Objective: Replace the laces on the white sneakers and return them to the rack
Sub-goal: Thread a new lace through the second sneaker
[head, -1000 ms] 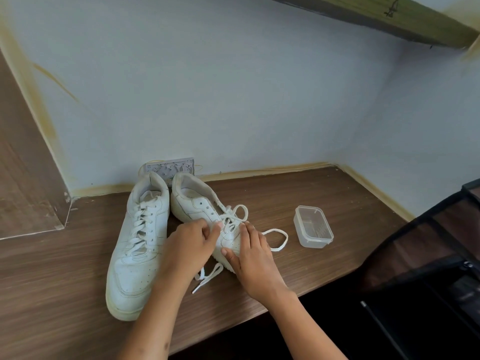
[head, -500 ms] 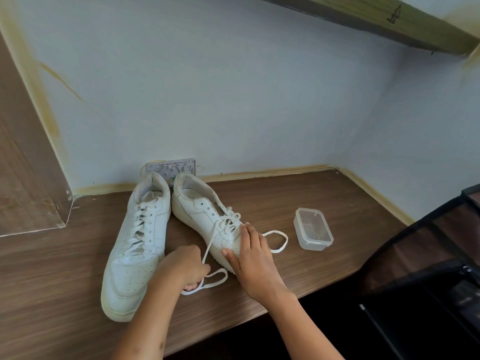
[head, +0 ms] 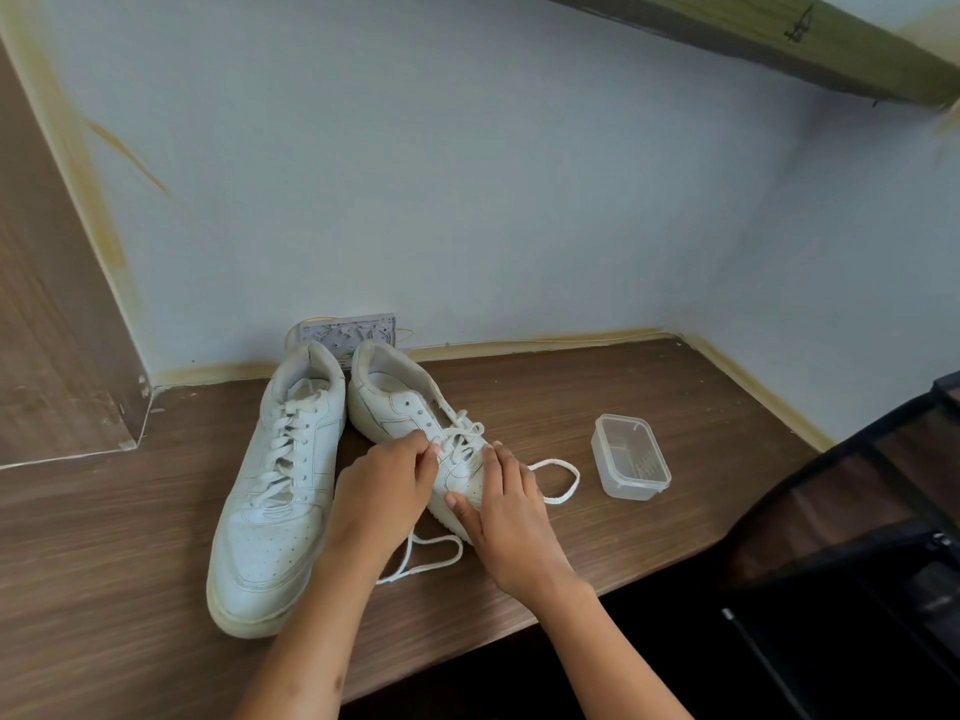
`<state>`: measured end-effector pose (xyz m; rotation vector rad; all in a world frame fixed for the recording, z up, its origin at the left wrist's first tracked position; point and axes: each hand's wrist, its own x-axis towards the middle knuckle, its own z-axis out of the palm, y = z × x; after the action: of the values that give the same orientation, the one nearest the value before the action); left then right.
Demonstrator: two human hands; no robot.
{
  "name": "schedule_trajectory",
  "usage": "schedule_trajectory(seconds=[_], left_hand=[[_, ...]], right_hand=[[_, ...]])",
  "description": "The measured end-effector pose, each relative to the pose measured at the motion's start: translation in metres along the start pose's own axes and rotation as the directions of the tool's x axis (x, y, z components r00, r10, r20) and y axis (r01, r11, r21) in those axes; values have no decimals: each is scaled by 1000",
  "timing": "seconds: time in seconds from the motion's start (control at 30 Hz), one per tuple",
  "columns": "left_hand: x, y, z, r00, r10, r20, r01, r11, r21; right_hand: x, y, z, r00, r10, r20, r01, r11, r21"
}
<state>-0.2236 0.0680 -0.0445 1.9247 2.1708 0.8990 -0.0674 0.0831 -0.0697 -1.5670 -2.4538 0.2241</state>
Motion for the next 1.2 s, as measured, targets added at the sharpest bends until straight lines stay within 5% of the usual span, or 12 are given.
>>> schedule_trajectory(seconds=[0.13, 0.2, 0.27, 0.47, 0.67, 0.83, 1.07, 1.2], left_hand=[[0, -10, 0, 968, -105, 227, 92, 994, 64], [0, -18, 1, 862, -201, 465, 198, 979, 57], [-1, -21, 3, 808, -240, 537, 251, 966, 55], [-2, -20, 0, 921, -208, 328, 200, 978, 60], [1, -18, -12, 996, -83, -11, 80, 983, -163], [1, -20, -18, 1000, 13, -27, -20, 960, -278], [0, -24, -22, 1000, -17, 14, 21, 938, -347], [2, -20, -28, 992, -14, -122, -40, 902, -429]], right_hand=[[0, 1, 0, 1000, 8, -5, -8, 1000, 23], [0, 0, -1, 1000, 11, 12, -11, 999, 30], [0, -1, -3, 1000, 9, 17, -10, 999, 31], [-1, -4, -9, 1000, 19, 12, -19, 999, 41], [7, -11, -26, 996, 90, -3, -88, 980, 177], [18, -8, -27, 984, 132, -122, -83, 937, 339], [34, -7, -27, 996, 83, 29, -88, 924, 372], [27, -9, -62, 976, 64, 210, -184, 758, 625]])
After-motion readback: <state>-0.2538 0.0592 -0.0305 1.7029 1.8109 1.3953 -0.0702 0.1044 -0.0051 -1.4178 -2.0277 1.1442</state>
